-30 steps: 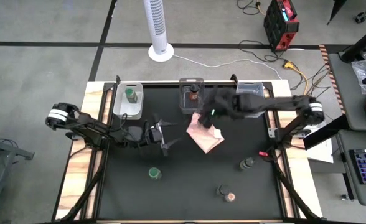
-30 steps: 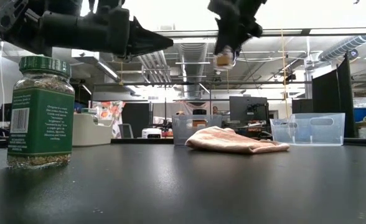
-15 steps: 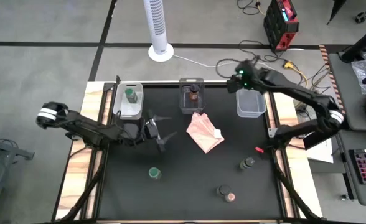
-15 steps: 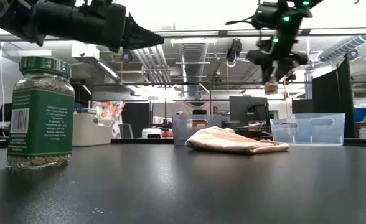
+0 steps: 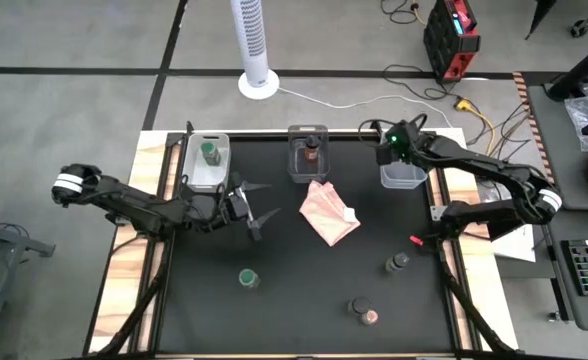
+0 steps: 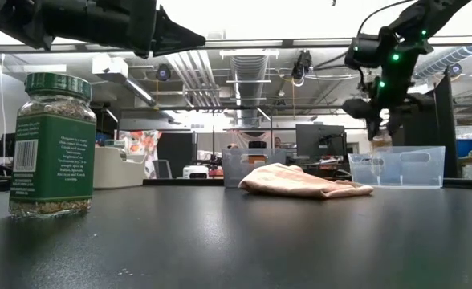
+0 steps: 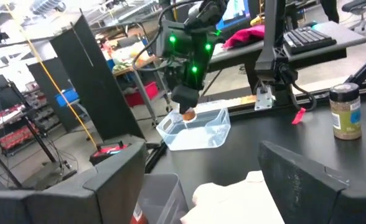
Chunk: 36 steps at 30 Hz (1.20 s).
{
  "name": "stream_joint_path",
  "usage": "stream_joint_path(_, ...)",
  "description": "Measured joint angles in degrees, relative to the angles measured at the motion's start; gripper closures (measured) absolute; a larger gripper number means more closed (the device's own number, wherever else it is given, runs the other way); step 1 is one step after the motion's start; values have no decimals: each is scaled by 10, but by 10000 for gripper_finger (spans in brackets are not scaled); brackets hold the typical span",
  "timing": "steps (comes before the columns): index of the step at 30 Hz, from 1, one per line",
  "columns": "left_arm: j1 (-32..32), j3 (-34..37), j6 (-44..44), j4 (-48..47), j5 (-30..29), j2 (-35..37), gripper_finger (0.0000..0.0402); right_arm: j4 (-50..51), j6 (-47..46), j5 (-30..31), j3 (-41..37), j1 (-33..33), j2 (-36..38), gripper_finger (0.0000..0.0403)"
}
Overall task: Sort spices by type
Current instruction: Put the left brown seasoning bottle into the transparent bin
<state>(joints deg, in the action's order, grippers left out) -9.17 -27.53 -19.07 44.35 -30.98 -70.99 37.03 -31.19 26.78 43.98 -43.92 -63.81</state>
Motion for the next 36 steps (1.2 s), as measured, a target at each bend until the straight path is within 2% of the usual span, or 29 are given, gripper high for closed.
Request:
stream_joint_path(12, 0, 0, 16, -33, -1, 11, 110, -41, -5, 2, -43, -10, 0, 239)
stream_joint_path(25, 0, 0, 18, -34, -1, 7, 110, -175, -11, -3, -98, -16, -1, 239)
stream_joint_path(36, 0, 0, 25, -32, -1, 7, 110, -181, -37, -31, -119, -26, -1, 239)
